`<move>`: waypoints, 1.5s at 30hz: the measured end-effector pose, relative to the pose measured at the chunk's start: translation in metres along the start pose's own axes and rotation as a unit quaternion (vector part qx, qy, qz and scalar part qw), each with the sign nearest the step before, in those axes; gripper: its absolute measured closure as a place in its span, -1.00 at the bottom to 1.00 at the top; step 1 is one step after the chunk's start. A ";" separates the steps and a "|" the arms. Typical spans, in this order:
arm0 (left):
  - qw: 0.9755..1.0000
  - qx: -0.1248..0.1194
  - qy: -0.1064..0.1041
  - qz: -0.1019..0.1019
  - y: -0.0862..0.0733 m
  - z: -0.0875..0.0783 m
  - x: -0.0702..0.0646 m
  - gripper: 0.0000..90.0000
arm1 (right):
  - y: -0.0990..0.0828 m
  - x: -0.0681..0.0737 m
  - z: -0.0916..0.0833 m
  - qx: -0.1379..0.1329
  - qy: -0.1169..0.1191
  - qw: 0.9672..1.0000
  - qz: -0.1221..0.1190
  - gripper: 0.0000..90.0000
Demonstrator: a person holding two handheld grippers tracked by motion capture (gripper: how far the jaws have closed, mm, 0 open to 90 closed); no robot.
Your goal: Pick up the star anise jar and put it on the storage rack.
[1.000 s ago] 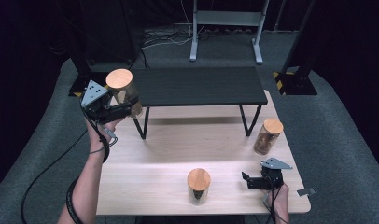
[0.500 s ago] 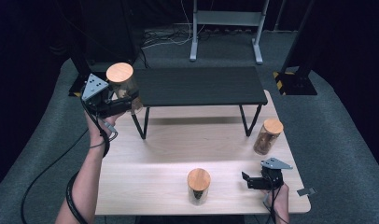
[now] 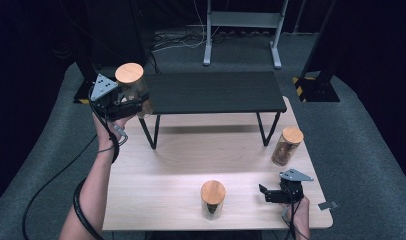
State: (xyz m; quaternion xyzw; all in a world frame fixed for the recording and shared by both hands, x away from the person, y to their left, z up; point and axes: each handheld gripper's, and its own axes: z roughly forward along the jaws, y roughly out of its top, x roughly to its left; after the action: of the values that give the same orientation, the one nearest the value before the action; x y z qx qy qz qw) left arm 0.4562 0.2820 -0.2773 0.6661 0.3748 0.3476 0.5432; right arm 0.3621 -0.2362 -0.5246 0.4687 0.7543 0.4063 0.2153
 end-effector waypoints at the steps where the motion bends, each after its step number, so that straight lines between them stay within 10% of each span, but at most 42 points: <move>1: 1.000 0.001 0.001 0.001 0.000 0.001 0.000 -0.45 | 0.000 0.000 0.000 0.000 0.000 1.000 0.000 -0.99; 45: 0.998 0.045 0.007 -0.037 -0.002 0.044 0.025 -0.45 | 0.000 0.000 0.000 -0.001 0.003 1.000 0.001 -0.99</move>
State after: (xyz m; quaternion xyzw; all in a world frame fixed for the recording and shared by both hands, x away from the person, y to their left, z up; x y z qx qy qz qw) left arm 0.5066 0.2840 -0.2851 0.6733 0.4181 0.3145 0.5225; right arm 0.3621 -0.2366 -0.5246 0.4678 0.7543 0.4083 0.2133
